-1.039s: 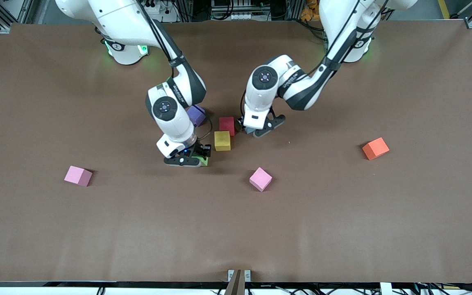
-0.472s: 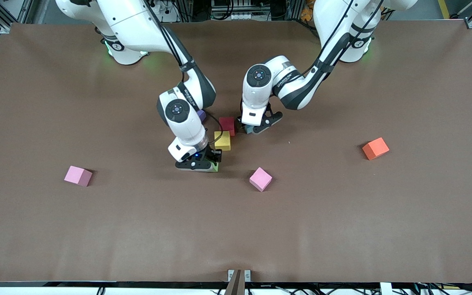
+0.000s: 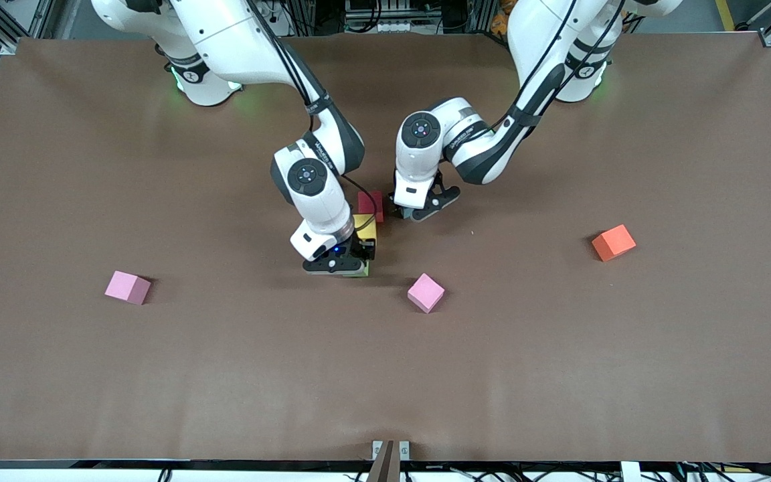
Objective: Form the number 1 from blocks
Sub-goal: 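Place green beside the yellow cube with the right gripper while the left grasps cyan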
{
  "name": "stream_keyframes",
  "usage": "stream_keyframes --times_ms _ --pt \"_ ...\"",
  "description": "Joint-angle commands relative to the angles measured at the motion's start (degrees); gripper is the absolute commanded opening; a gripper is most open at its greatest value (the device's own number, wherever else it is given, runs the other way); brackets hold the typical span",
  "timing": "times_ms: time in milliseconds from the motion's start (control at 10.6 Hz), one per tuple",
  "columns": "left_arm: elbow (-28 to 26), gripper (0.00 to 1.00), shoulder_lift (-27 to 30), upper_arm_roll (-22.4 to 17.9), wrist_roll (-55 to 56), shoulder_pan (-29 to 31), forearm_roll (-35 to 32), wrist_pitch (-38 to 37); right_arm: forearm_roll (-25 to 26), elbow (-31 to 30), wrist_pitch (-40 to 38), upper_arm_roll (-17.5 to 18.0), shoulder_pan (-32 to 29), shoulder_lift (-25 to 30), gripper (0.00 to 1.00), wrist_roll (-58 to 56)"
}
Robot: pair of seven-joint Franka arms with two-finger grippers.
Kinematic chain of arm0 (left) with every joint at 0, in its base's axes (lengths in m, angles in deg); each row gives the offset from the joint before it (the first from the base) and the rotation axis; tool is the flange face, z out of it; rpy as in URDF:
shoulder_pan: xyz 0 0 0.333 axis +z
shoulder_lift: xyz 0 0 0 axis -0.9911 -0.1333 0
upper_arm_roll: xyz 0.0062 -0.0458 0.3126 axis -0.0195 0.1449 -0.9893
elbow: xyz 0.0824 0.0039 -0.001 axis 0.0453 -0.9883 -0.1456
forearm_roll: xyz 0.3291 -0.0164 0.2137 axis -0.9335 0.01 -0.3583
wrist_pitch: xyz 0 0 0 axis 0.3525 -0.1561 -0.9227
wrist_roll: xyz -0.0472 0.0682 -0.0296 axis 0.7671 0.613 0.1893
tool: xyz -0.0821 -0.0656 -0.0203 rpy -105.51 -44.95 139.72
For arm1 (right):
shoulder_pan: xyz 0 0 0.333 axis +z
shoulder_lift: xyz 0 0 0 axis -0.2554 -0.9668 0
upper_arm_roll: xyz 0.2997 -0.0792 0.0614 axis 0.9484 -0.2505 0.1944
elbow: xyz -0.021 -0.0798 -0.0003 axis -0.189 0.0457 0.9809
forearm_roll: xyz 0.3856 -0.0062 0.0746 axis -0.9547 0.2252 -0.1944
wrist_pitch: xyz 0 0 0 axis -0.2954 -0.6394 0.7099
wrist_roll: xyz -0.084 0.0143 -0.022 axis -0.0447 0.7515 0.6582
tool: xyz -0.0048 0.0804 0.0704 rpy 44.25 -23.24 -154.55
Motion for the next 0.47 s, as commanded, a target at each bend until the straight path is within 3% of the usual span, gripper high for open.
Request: stream_keyframes --times_ms 0,94,189,283,378 --pt "0.3 1.0 -1.6 -0.2 1.8 -0.7 -2.8 1.5 -0.9 0.9 -0.4 0.4 1.3 -1.4 0.47 3.1" --pt "0.3 0.61 -1.6 -0.2 1.7 -0.6 -3.1 1.7 -0.9 0.8 -0.4 0.7 1.4 -1.4 0.49 3.8" --pt "0.3 0.01 -1.7 -0.2 1.5 -0.6 -3.2 1.7 -0.9 0.8 -0.4 1.0 1.5 -1.4 0.52 4.1" --pt "0.2 0.0 -1.6 -0.2 1.1 -0.7 -3.2 1.6 -0.9 0.8 -0.4 1.0 1.5 -1.3 0.9 4.0" --pt "-0.1 0.0 -1.1 -0.2 0.4 -0.5 -4.0 1.2 -0.7 0.0 -0.4 1.0 1.1 -0.7 1.0 4.1"
